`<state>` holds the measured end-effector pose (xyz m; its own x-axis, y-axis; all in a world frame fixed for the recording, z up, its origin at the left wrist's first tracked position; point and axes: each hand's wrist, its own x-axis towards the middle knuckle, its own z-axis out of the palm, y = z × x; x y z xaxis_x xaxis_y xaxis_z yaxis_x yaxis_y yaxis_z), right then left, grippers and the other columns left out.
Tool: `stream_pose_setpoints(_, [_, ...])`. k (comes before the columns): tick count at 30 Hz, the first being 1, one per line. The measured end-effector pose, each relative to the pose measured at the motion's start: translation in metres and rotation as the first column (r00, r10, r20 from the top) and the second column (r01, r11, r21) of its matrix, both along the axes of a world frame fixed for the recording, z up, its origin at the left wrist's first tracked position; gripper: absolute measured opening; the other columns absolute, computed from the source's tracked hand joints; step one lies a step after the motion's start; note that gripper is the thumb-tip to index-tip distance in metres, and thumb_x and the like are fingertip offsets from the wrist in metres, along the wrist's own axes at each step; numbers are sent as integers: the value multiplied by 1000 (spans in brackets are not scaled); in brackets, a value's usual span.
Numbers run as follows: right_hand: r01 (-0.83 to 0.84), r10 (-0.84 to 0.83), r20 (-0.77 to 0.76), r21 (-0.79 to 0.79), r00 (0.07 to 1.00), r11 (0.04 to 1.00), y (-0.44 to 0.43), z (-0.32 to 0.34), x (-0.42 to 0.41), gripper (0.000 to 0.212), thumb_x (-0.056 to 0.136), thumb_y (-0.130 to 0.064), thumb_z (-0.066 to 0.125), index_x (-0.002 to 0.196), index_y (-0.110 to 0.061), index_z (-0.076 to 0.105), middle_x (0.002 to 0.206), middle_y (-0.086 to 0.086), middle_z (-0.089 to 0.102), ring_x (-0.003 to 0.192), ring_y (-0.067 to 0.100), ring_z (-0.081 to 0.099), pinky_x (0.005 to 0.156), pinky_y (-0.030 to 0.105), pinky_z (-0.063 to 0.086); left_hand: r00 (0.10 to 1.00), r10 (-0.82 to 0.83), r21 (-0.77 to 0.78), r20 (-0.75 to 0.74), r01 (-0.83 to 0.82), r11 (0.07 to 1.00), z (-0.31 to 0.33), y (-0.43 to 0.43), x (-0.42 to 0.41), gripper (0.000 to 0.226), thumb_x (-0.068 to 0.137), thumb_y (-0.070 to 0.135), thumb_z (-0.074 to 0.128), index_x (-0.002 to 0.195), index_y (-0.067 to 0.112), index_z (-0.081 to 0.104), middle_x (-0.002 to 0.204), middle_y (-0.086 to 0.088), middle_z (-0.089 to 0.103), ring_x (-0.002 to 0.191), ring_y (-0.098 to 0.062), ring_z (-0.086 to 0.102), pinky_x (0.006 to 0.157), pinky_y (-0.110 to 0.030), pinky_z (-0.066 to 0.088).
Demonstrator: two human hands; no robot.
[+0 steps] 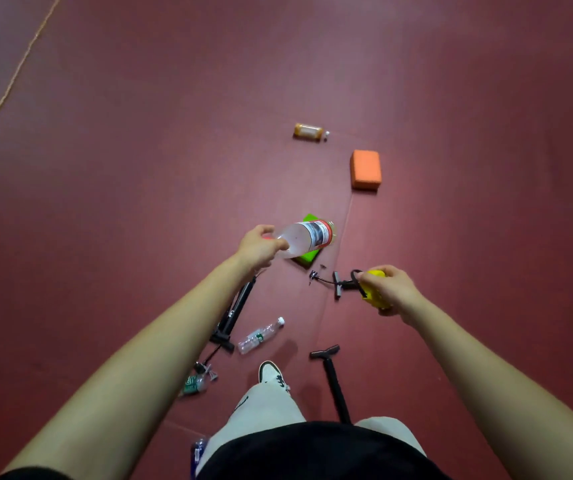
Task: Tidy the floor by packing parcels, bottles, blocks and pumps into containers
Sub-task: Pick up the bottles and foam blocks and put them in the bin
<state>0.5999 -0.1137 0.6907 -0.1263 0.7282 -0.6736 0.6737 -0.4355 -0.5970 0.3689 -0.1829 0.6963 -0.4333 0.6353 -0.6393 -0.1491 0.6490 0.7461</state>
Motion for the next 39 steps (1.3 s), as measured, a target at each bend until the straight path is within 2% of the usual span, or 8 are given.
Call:
stream_pose_setpoints(2, [74, -74, -7, 16, 997, 997, -9, 5, 34, 27, 80, -33, 70, 100, -18, 60, 71, 5, 60, 52, 16, 51, 55, 24, 41, 995, -93, 13, -27, 93, 996, 3, 9, 29, 50, 80, 6, 61, 129, 12, 49, 86, -7, 50, 52, -15, 37, 47, -23, 33])
stream_pose_setpoints(9, [319, -318, -29, 88, 948, 944, -69, 15, 178, 26, 80, -31, 72, 100, -20, 60, 80, 3, 59, 56, 14, 51, 53, 24, 40, 924, -372, 49, -91, 377, 925, 13, 20, 163, 41, 82, 7, 61, 122, 13, 51, 78, -1, 51, 60, -16, 44, 54, -25, 39])
stream_pose_setpoints(15, [476, -488, 40, 167, 872, 864, -164, 11, 322, 33, 74, -36, 76, 100, -22, 61, 109, 11, 61, 75, 22, 56, 44, 21, 38, 804, -579, 104, -134, 593, 799, 18, -11, 316, 45, 82, 6, 62, 125, 10, 51, 99, -6, 56, 59, -14, 45, 50, -22, 37])
stream_pose_setpoints(18, [551, -570, 58, 193, 819, 812, -217, 15, 385, 37, 74, -36, 77, 103, -18, 64, 110, 13, 61, 75, 23, 56, 41, 21, 37, 741, -660, 117, -119, 671, 732, 24, -32, 392, 47, 81, 7, 63, 126, 11, 51, 96, -4, 57, 63, -17, 46, 53, -24, 38])
stream_pose_setpoints(21, [660, -676, 32, 190, 736, 727, -265, 19, 443, 37, 75, -34, 76, 105, -15, 64, 104, 11, 62, 71, 22, 56, 43, 22, 40, 647, -756, 123, -101, 762, 636, 32, -56, 464, 42, 82, 8, 61, 123, 16, 51, 81, 4, 55, 63, -14, 46, 59, -24, 41])
stream_pose_setpoints(27, [842, -852, -26, 174, 522, 511, -337, 21, 527, 33, 77, -29, 75, 104, -15, 64, 94, 6, 59, 69, 19, 54, 44, 21, 38, 428, -895, 122, -124, 902, 414, 48, -103, 584, 45, 81, 9, 62, 125, 15, 52, 84, -2, 56, 71, -18, 48, 62, -26, 43])
stream_pose_setpoints(33, [938, -945, -88, 175, 316, 298, -385, 14, 602, 35, 74, -30, 77, 104, -13, 65, 99, 7, 61, 81, 21, 56, 50, 20, 36, 244, -960, 120, -140, 966, 228, 59, -124, 697, 44, 82, 7, 62, 123, 15, 53, 81, -2, 56, 73, -19, 49, 59, -24, 43])
stream_pose_setpoints(39, [964, -977, -67, 191, 203, 188, -410, 3, 690, 34, 74, -32, 77, 100, -16, 65, 101, 8, 62, 80, 21, 57, 47, 21, 38, 98, -987, 107, -127, 991, 85, 50, -130, 812, 45, 82, 7, 63, 125, 13, 52, 82, -5, 55, 69, -18, 48, 57, -24, 42])
